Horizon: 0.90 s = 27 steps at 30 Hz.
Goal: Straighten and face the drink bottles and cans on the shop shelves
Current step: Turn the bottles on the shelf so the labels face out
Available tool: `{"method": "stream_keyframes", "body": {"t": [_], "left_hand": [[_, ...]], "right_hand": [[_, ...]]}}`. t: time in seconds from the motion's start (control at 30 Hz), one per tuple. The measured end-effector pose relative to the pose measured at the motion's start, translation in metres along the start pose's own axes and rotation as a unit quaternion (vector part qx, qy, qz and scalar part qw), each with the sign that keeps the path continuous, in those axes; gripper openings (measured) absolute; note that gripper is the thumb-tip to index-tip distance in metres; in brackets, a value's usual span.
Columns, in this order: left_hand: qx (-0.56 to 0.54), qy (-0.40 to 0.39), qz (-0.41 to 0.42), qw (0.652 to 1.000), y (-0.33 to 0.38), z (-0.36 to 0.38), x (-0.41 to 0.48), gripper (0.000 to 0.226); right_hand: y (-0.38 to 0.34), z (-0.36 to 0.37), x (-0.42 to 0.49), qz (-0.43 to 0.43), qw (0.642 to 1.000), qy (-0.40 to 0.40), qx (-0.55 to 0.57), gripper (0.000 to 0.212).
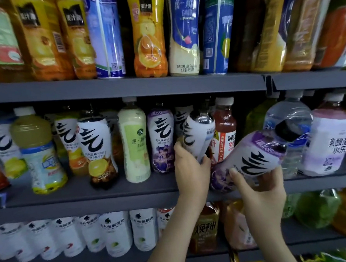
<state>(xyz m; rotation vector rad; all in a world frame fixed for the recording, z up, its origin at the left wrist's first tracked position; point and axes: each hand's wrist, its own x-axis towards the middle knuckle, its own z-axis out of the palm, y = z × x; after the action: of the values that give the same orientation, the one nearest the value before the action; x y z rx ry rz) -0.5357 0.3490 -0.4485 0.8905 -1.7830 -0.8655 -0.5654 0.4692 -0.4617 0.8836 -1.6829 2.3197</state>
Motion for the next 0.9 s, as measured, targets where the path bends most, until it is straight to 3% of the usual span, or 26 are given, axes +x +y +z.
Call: {"method": "stream_keyframes", "body": {"t": [0.1,0.3,0.43,0.77,0.9], "left_hand": [[-0.073,0.012,0.031,0.997,-0.01,-0.024,-0.025,0.068],[-0.046,0.047,0.07,0.995,-0.034,-0.09,-0.056,0.066],[-0.038,0.027,0.012,0.999,-0.036,-0.119,-0.058,0.05],[-0.133,0.042,-0.083,0.987,-0.033,-0.157,-0.06,0.064],[-0.133,0.054,-0.097,0.985,-0.033,-0.16,-0.06,0.064]], "right_hand": [[0.0,0.001,0.008,0.017,0.999,-0.037,-0.026,0.061],[0.007,0.027,0.027,0.045,0.982,-0.135,-0.125,0.063],[0.012,0.057,0.038,0.052,0.971,-0.179,-0.149,0.063],[0.012,0.071,0.036,0.054,0.969,-0.197,-0.142,0.052],[0.014,0.078,0.041,0.055,0.963,-0.205,-0.166,0.061]]}}
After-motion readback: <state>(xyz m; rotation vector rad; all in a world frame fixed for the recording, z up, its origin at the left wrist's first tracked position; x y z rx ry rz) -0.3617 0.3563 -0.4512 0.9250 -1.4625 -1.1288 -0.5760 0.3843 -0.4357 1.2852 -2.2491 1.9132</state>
